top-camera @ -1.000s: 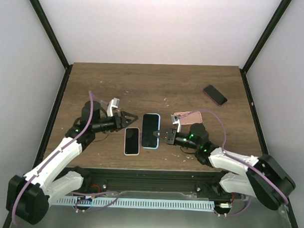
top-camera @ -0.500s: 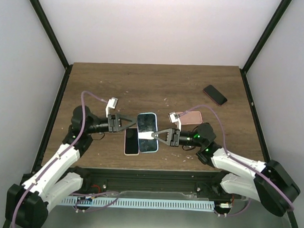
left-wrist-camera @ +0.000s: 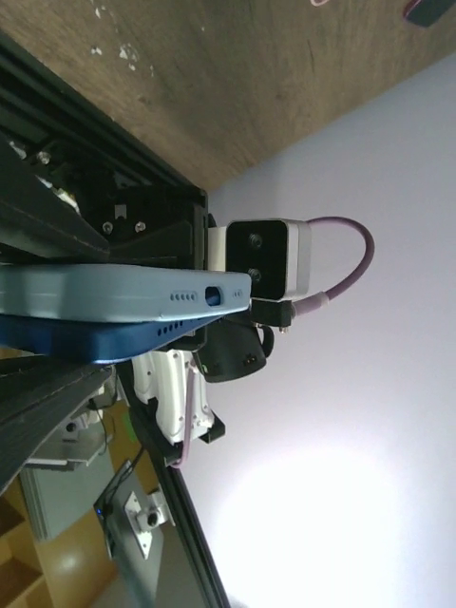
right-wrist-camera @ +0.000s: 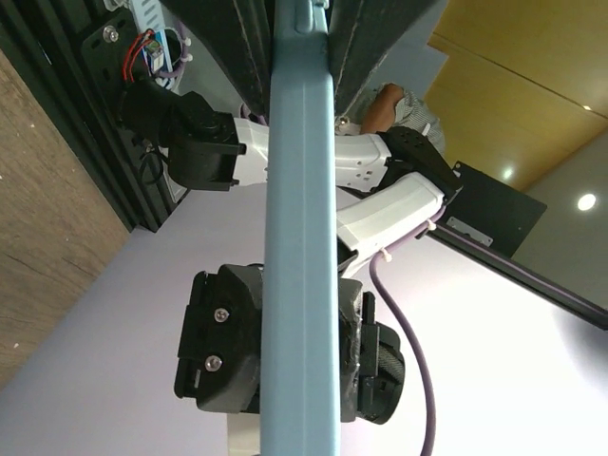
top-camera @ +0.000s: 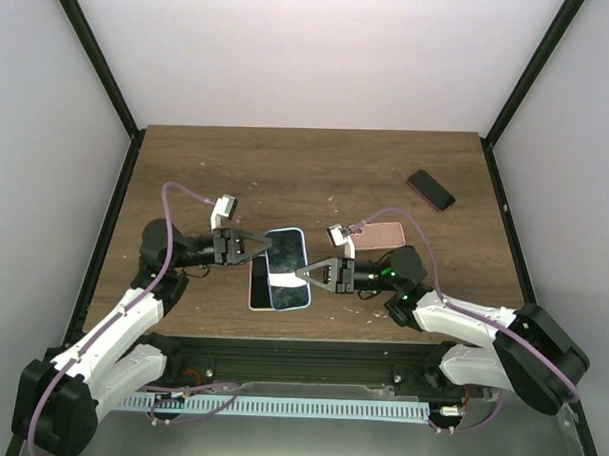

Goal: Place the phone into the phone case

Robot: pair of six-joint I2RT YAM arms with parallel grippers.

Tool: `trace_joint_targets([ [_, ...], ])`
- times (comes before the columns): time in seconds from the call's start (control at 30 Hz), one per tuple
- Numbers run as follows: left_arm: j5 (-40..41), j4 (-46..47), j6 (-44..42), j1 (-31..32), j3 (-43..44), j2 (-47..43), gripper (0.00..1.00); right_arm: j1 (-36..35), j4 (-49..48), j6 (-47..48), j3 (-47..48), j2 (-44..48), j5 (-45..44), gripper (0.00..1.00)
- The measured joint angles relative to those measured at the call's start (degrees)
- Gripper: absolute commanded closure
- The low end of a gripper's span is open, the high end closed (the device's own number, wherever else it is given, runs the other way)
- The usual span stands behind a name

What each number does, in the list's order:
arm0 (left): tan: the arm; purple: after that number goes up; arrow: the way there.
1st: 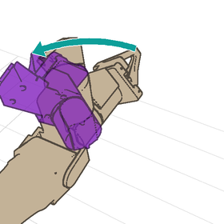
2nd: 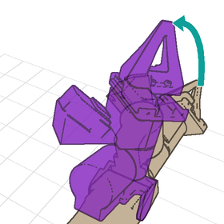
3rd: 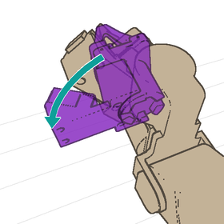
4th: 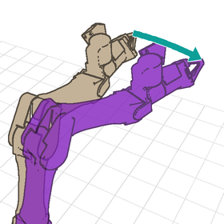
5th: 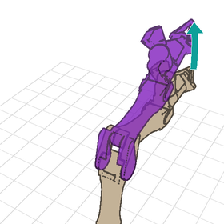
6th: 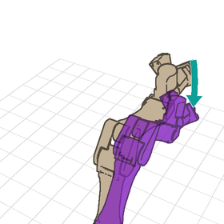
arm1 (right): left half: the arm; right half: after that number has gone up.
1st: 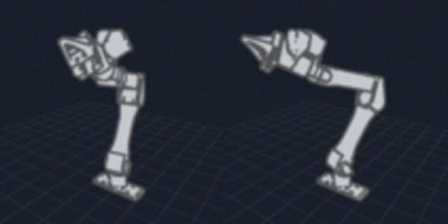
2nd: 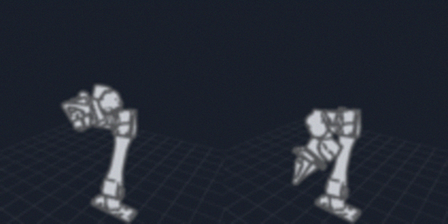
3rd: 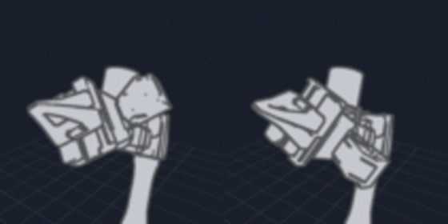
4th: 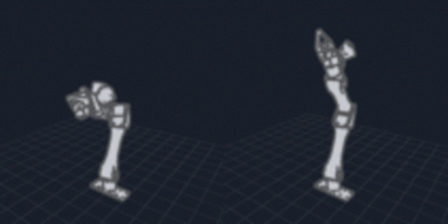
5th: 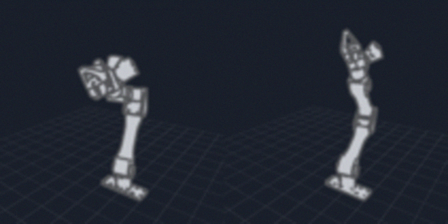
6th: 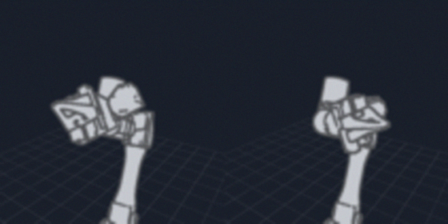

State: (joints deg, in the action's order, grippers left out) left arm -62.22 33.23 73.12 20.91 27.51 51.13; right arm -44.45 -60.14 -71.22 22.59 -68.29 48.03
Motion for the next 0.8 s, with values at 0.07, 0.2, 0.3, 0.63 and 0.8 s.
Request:
trace_joint_targets([
  [0.07,0.0,0.7,0.8,0.0,0.0,0.1,0.86,0.0,-0.9,-0.2,0.1,-0.4,0.2,0.95],
  [0.2,0.0,0.9,0.1,0.0,0.0,0.2,0.96,-0.3,-1.2,-0.5,0.3,-0.7,0.3,0.91],
  [0.3,0.1,-0.2,-0.3,-0.1,0.0,0.2,1.00,-0.3,-1.2,-0.5,0.3,-1.0,0.3,0.85],
  [0.63,0.9,-11.3,-6.5,-0.3,2.3,0.0,0.54,-0.4,3.3,0.3,0.3,0.1,-1.2,0.94],
  [0.8,0.9,-15.3,-7.3,-0.2,2.6,-1.4,0.45,-0.4,4.5,0.3,0.3,2.4,-4.4,0.94],
])
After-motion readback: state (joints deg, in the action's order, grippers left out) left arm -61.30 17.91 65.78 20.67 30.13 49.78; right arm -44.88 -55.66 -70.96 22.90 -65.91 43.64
